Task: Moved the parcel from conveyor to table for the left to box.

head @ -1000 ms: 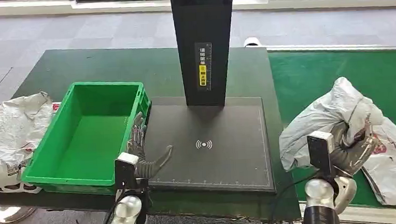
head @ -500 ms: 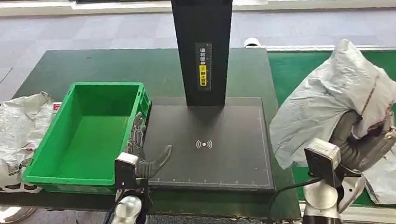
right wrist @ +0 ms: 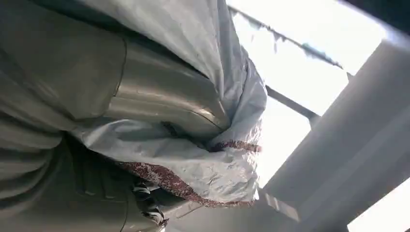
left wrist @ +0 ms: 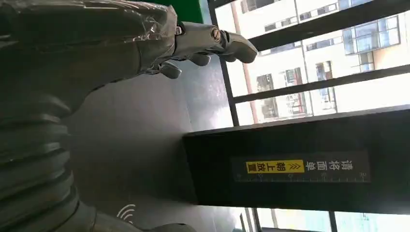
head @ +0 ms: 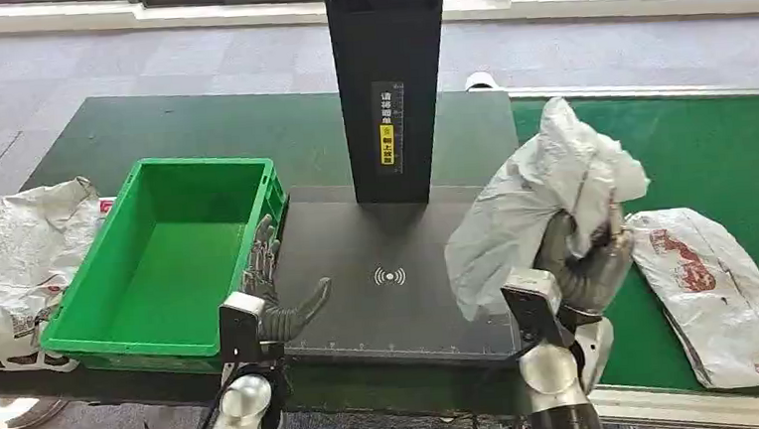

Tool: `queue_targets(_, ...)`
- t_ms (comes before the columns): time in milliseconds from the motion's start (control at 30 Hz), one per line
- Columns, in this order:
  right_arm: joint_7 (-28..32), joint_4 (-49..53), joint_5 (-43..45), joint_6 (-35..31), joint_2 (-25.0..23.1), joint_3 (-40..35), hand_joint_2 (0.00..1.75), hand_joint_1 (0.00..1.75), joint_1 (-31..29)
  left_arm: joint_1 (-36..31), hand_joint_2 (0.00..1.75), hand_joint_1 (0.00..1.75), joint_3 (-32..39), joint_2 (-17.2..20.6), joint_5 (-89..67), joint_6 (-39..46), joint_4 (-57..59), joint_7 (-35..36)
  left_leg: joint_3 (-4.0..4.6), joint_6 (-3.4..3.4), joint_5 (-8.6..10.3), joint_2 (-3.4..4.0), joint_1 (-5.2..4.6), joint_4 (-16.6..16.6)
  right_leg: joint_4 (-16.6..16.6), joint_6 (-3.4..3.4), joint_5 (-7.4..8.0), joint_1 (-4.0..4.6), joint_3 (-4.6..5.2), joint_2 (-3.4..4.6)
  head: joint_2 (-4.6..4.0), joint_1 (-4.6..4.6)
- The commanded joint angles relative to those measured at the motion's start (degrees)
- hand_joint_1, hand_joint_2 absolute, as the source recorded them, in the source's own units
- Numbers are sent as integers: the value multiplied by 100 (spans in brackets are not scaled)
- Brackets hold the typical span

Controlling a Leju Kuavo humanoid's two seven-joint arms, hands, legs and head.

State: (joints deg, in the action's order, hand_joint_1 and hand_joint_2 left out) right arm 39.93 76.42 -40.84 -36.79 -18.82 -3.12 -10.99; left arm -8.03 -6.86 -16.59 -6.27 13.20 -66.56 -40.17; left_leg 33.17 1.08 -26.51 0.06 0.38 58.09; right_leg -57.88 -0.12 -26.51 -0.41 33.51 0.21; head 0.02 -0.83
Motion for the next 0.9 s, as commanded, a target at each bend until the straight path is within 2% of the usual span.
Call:
queue_targets(33, 7, -4473, 837, 137, 150, -611, 175, 175, -1634, -159, 175, 0, -122, -177, -9, -105, 452, 17, -34, -4, 9, 24, 4, -26, 33, 2, 19, 5, -28, 23, 0, 0)
queue_targets(133, 7, -4954, 785, 220, 115, -664, 175, 175, -1675, -261, 175, 0, -166, -228, -2, -185, 648, 17, -18, -3, 13, -8, 2, -10, 17, 3, 6, 4, -22, -8, 0, 0)
queue_targets(300, 7, -5142, 771, 457, 61, -738, 175, 175, -1651, -316, 175, 0, -216, -256, 7, -183, 735, 17, -10, -1, 11, -17, -3, -5, 6, 2, 1, -2, -13, -14, 0, 0)
queue_targets(433, -63, -5377, 757, 1010, 54, -766, 175, 175, -1712, -349, 175, 0, -232, -240, 32, -171, 773, 17, -11, 0, 9, -15, 0, -7, 13, 2, 2, 2, -15, -12, 0, 0)
queue_targets(500, -392, -5563, 498, 1370, 87, -957, 175, 175, -1789, -358, 175, 0, -256, -215, 14, -172, 784, 17, -7, -2, 10, -18, 1, -5, 10, 2, 4, 2, -11, -14, 0, 0)
queue_targets(533, -382, -5613, 428, 1598, 82, -1029, 175, 113, -1799, -365, 175, 0, -249, -206, 39, -188, 754, 17, -13, -2, 12, -17, 0, -11, 16, 2, 6, 2, -16, -12, 0, 0)
queue_targets(567, -388, -5630, 369, 1641, 80, -1079, 175, 23, -1792, -361, 175, 0, -243, -204, 56, -203, 742, 17, -1, 0, 10, -16, 2, -2, 7, 1, 5, 3, -3, -10, 0, 0)
queue_targets(600, -454, -5652, 268, 1697, 66, -1139, 175, 0, -1776, -362, 175, 0, -254, -194, 23, -201, 766, 17, -5, -1, 12, -17, 1, -5, 9, 1, 5, 3, -7, -12, 0, 0)
queue_targets(833, -465, -5580, 230, 1631, 38, -1086, 175, 0, -1732, -314, 175, 0, -234, -198, 54, -153, 672, 17, -11, 4, 13, -3, -2, -3, 4, -7, 8, 5, -5, -8, 0, 0)
queue_targets(867, -262, -5448, 356, 1432, 11, -925, 0, 0, -1689, -272, 175, 0, -228, -187, 20, -98, 655, 17, -14, 3, 14, -5, 0, -6, 10, -7, 9, 9, -10, -10, 0, 0)
queue_targets(900, -251, -5445, 358, 1441, 11, -914, 0, 0, -1694, -260, 175, 0, -232, -183, 14, -94, 643, 17, -10, 5, 13, 0, -1, -2, 5, -12, 11, 9, -3, -5, 0, 0)
